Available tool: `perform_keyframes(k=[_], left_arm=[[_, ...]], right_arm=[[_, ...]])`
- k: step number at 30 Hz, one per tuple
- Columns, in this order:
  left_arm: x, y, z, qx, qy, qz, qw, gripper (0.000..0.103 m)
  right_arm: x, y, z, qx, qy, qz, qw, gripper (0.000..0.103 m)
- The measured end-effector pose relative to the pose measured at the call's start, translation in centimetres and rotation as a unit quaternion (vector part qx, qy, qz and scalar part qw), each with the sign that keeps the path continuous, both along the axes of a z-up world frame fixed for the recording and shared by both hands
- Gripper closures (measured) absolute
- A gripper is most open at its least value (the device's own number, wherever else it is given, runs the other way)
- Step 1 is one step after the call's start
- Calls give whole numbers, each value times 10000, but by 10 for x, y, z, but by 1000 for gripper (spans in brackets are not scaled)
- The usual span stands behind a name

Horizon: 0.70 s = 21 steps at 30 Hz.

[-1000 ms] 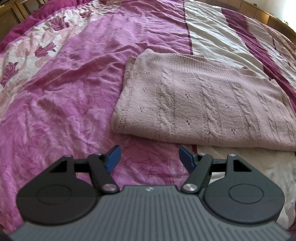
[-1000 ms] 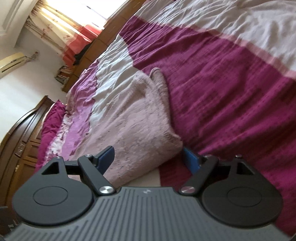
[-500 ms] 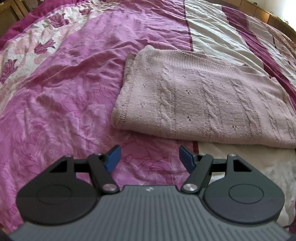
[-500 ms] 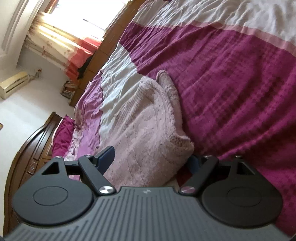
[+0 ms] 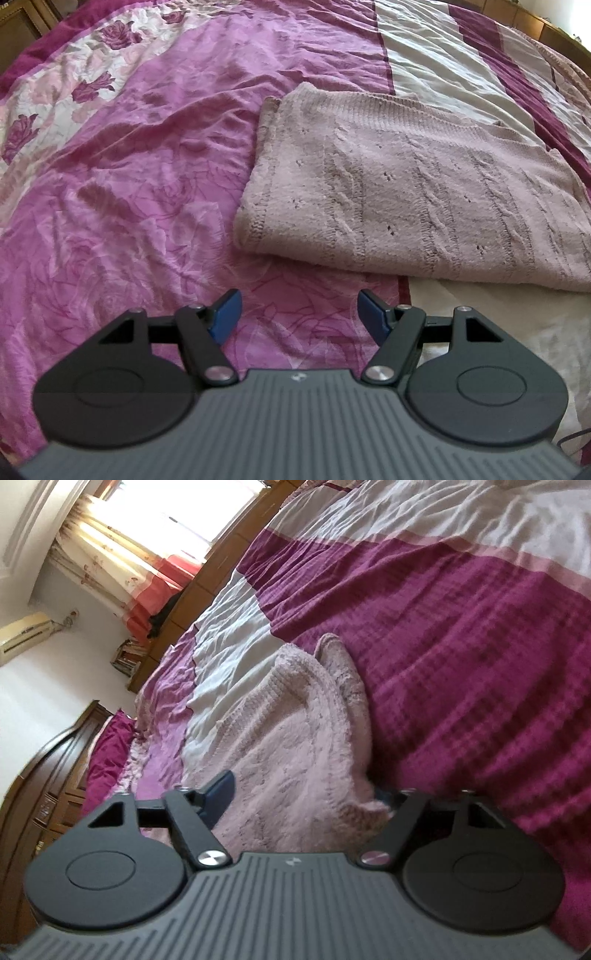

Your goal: Fold small clothes

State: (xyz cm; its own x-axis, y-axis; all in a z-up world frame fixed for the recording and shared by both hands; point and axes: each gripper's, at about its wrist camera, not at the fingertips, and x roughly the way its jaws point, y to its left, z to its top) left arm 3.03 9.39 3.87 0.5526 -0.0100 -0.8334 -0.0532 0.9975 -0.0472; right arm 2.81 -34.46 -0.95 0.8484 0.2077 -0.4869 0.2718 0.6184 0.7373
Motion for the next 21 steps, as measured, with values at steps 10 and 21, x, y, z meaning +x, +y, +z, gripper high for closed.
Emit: perform_keyframes(k=[10,21], left_arm=[[2,2,-2,10,27,-18,10000,32],[-1,10,0,72,-26,8,10000,32]], right_arm=[[6,-13,-7,313,92,-133,9994,75],[19,3,35,316,-544,237,9977,77]])
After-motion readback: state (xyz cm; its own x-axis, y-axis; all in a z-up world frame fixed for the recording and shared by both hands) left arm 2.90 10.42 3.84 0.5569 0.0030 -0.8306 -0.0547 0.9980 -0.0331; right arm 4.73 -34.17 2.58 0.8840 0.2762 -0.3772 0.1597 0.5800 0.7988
